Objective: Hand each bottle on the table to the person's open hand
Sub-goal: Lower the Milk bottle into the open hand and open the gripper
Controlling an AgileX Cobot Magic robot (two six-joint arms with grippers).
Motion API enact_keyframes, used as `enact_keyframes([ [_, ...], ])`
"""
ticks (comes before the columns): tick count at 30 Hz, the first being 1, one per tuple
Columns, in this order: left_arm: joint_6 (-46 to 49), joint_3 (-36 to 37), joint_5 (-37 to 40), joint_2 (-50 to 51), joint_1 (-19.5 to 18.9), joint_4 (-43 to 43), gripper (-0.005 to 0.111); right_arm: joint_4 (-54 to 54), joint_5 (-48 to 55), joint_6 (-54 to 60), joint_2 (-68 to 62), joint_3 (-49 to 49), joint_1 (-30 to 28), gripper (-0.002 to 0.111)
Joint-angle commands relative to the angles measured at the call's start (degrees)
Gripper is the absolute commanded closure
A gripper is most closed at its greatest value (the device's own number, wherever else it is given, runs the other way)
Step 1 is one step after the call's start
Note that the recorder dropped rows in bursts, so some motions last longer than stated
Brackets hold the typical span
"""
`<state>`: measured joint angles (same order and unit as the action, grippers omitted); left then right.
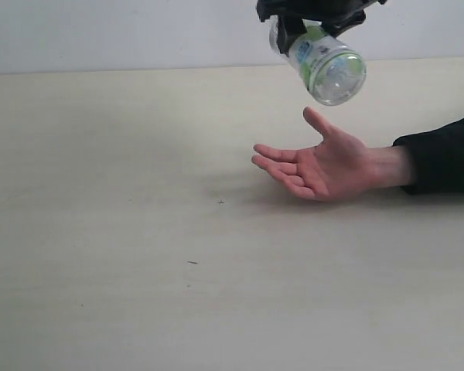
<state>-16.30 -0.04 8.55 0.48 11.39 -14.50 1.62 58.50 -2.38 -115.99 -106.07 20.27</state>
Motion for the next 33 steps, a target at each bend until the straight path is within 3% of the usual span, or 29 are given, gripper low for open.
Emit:
enact_keyframes([
  [1,-0.4,0.04,-0.29,-0.05,-0.09,0.12,0.107,-0.52,-1.78,2.38,4.78,6.83,-1.09,0.108],
  [14,-0.4,0.04,-0.29,-0.05,-0.09,0.12,0.107,10.15,-15.23,8.13,11.03,31.59,-1.09,0.108],
  [22,-0.4,0.04,-0.29,-0.05,-0.09,0.12,0.107,9.98,-23.95,8.13,11.03,37.88,-1.09,0.107],
  [25,-0.4,0.04,-0.29,-0.05,-0.09,0.12,0.107,10.2,-24.07,8.13,11.03,37.99,-1.09,0.096],
  [33,-0.4,0.04,-0.29,-0.05,-0.09,0.12,0.107,10.35,-21.66,8.13,11.03,37.99,-0.98,0.045],
])
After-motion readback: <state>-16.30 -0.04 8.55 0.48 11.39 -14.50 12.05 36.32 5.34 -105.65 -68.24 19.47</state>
